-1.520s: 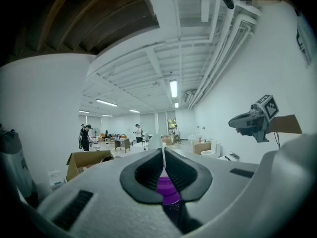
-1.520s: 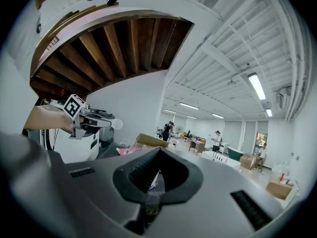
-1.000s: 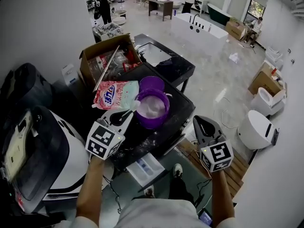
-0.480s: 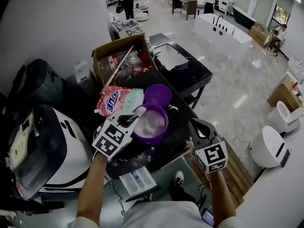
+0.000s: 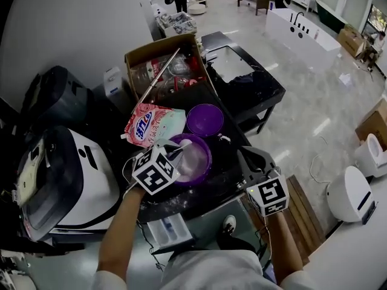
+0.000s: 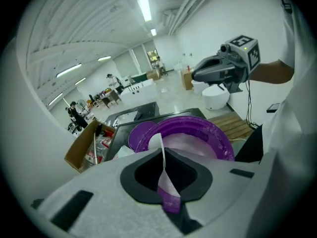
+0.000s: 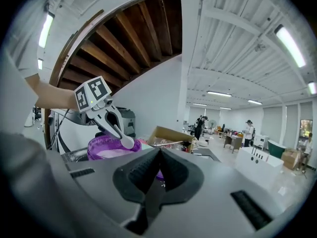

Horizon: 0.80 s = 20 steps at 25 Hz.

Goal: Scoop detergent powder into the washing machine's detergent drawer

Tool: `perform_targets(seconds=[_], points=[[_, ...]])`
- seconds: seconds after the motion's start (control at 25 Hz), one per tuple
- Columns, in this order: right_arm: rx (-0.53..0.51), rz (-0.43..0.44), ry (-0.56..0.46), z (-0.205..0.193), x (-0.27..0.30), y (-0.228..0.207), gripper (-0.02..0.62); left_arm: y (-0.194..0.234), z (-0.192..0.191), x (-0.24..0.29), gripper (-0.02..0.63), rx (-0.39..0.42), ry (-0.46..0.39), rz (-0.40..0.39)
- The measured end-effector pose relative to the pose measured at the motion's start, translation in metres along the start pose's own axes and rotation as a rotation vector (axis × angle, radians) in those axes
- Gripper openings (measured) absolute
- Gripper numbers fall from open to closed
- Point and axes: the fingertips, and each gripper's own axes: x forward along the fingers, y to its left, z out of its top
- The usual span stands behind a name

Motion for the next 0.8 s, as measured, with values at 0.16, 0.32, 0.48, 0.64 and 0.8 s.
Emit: perform_targets(seconds=[0.16,0.32,0.48,0.64,0.8], points=[[0.000,0.031,-0.002,-0.005,0.013,-0.015,-0.002,-0.001,-0.007,0.017,0.017,0.025,0.104,0.004],[-0.003,0.062,-0.010,-0.007,0.023,-0.021,-0.002,-0.002,-0.009,0.027,0.017,0.032,0.147,0.018],[0.003,0.079,-0.012,-0.011,0.027,-0.028,-0.002,-0.004,-0.005,0.036,0.017,0.024,0.157,0.015],[0.021,0.086,-0.008,-0.019,0.025,-0.036,-0.002,-0.007,-0.004,0.040,0.017,0.020,0.175,0.001],[0.043,0.093,-0.001,-0.025,0.025,-0.039,-0.002,-0.013,-0.004,0.043,0.017,0.022,0.196,-0.040]])
